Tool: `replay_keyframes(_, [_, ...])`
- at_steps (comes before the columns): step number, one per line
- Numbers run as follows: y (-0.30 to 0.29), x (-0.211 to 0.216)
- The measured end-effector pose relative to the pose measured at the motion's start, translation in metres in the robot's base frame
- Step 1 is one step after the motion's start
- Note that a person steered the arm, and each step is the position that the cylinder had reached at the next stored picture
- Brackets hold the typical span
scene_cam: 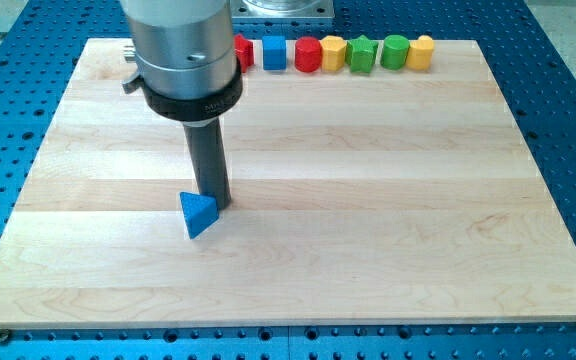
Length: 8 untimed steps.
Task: Slide the triangle to the bottom right side of the board
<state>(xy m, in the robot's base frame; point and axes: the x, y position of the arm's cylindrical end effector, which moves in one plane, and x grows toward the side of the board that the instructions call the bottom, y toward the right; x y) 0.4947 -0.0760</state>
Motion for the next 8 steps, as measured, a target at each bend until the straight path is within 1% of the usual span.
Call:
replay_keyframes(1, [0.0, 0.015])
replay_keyframes(2, [-0.029, 0.007])
replay_keyframes(3, [-0.074, 0.006])
replay_keyframes(4, [-0.082, 0.033])
replay_keyframes(5, [-0.02, 0.049])
replay_keyframes(6, [0.046, 0.044])
replay_keyframes(7, [0.051, 0.039])
replay_keyframes(8, [0.112, 0.044])
